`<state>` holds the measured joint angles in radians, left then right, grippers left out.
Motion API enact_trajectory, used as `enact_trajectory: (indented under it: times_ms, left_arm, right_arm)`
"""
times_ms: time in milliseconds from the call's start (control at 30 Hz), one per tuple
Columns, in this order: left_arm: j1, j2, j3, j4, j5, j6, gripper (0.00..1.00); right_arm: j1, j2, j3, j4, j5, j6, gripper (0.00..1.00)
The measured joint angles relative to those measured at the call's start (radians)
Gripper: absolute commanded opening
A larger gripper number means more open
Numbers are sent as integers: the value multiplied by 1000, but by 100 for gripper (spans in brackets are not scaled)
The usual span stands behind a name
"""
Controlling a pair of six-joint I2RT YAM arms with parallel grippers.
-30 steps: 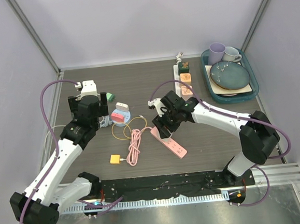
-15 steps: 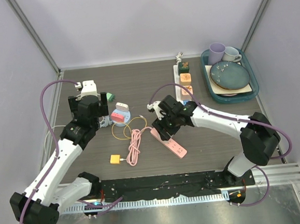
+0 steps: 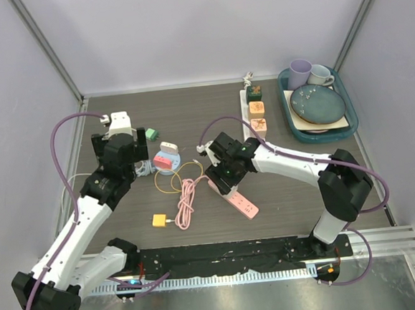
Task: Insert the plug
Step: Insert the plug into the socket.
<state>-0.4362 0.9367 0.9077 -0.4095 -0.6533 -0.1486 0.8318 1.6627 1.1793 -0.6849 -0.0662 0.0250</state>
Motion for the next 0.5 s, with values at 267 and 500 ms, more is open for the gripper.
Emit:
enact_trajectory:
  times_ms: [267,500]
  left_arm:
    - [0,-16,-2,2,-1,1,100]
    - [0,-29,-7,2,-8,3,100]
  right_arm:
    - [42,-6,-38,43,86,26,1]
    - [55,23,-16,18,118,42,1]
